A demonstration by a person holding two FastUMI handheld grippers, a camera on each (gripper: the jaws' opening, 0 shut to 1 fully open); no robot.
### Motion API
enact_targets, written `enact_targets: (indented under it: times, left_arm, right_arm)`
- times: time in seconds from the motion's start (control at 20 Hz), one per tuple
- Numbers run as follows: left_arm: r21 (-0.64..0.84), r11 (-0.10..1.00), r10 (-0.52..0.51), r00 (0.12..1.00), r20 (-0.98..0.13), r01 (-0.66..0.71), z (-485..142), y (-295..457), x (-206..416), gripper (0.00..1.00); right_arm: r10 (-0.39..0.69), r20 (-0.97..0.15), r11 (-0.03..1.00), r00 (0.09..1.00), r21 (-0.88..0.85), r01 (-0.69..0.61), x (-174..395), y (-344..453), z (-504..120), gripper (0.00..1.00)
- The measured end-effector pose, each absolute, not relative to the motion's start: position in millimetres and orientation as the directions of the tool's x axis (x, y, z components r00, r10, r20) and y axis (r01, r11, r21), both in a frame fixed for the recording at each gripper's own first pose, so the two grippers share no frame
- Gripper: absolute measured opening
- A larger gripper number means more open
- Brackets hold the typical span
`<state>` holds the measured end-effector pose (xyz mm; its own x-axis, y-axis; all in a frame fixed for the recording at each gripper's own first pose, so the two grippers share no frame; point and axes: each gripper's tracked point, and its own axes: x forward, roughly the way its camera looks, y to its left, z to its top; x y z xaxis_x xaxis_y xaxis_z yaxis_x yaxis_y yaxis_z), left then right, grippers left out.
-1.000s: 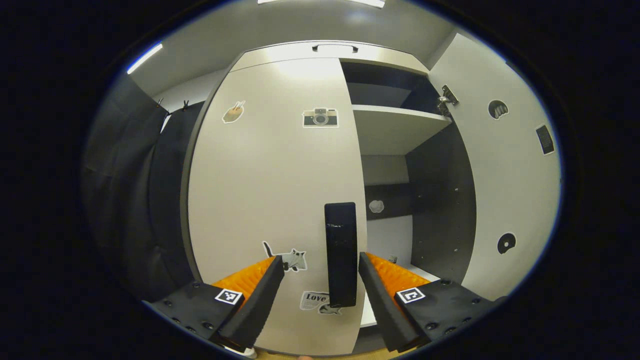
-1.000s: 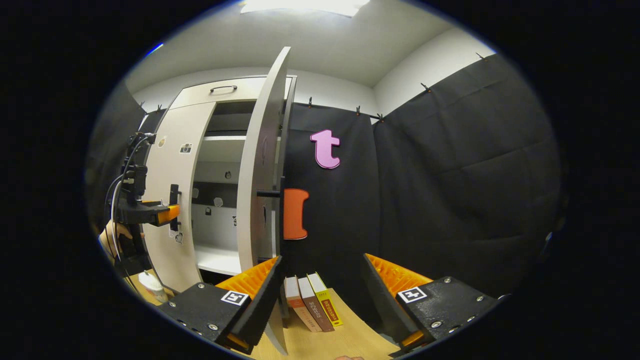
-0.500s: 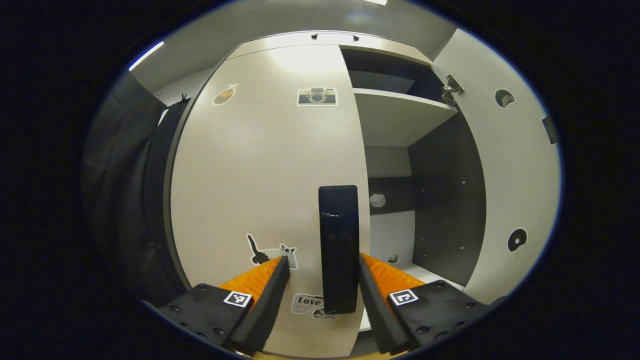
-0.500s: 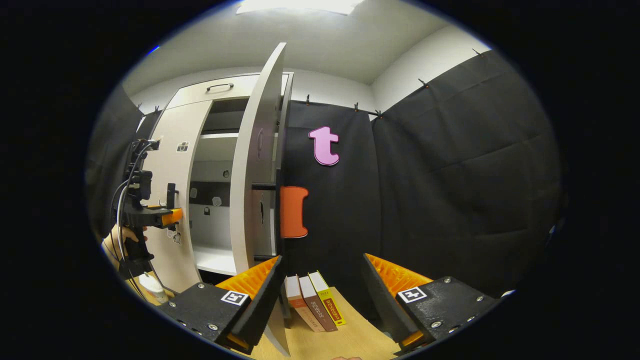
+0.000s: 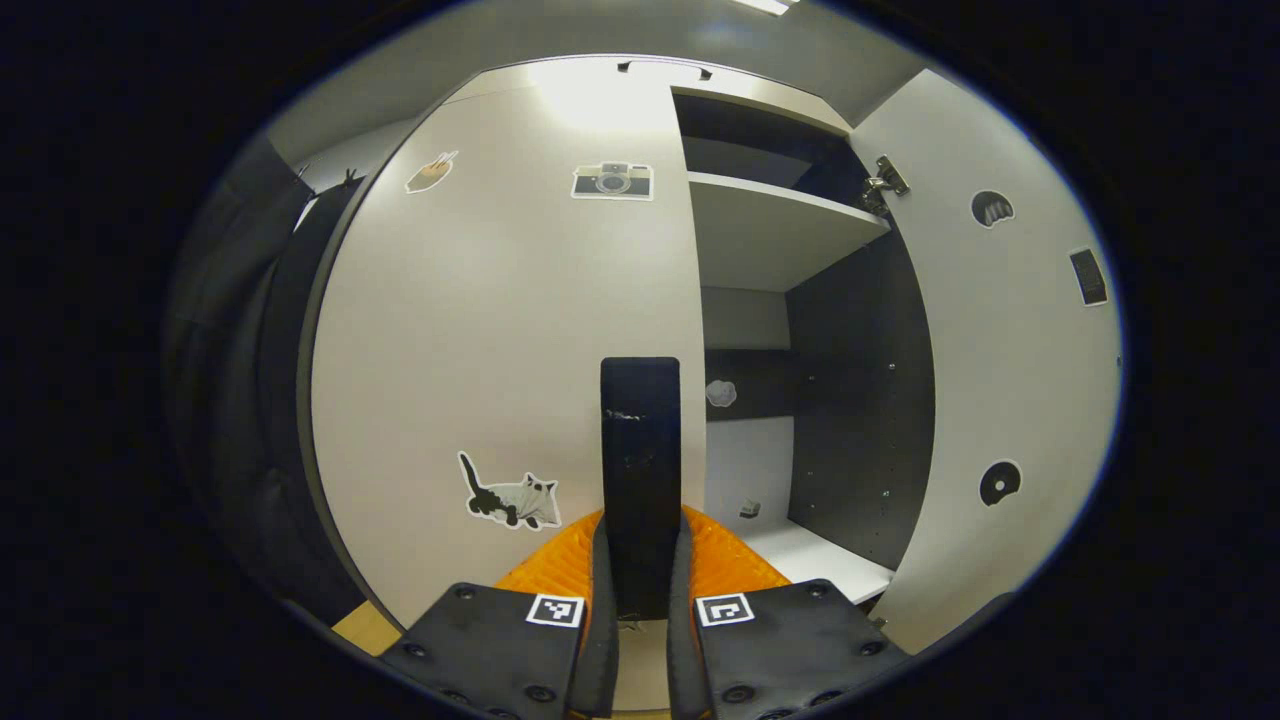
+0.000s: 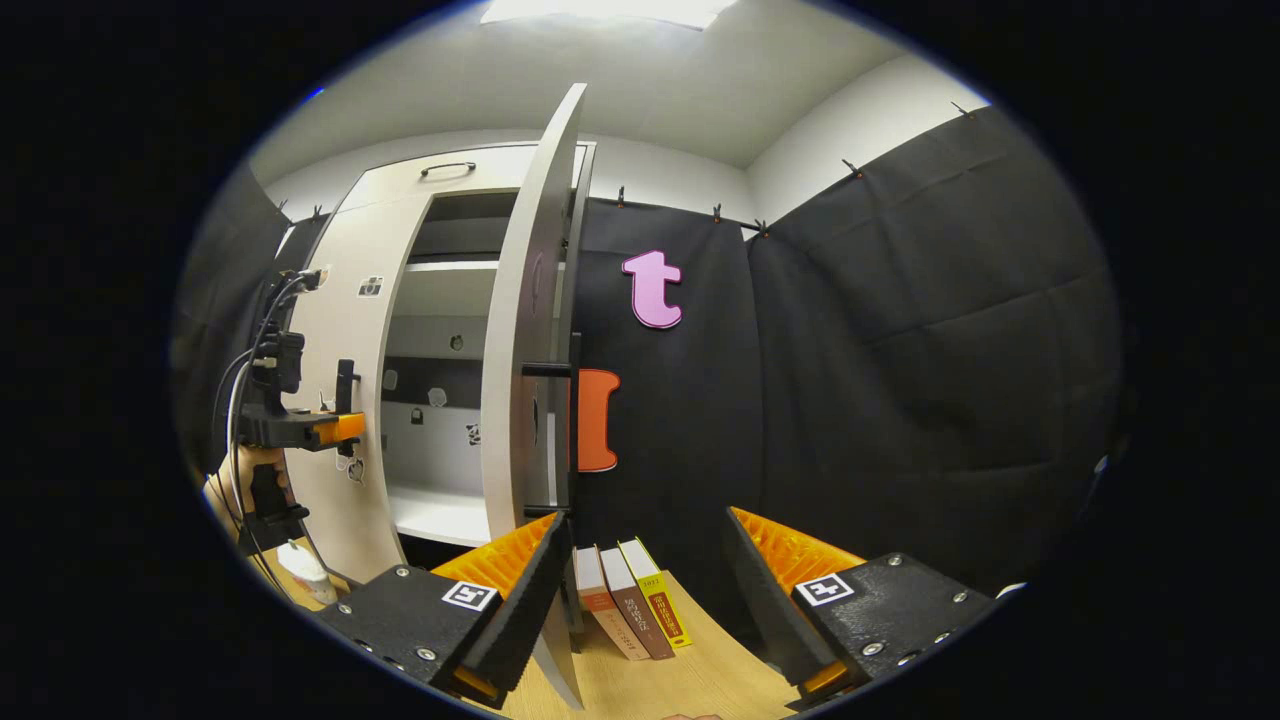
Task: Open the right door of the double-door shoe cabinet with the right hand, and open the left door with the left hand.
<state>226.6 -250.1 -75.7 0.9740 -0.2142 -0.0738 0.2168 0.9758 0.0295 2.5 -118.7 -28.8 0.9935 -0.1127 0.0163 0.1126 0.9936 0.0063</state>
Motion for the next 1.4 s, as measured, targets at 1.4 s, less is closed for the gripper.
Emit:
enact_targets:
  times: [1.4]
  left_arm:
    - [-0.036, 0.932, -0.362, 0.929, -0.072, 0.360, -79.4, -173.2, 130.8, 0.14]
  right_arm:
    - [0.006, 0.070, 1.000, 0.998, -0.020, -0.005, -41.2, 4.7, 12.8, 0.93]
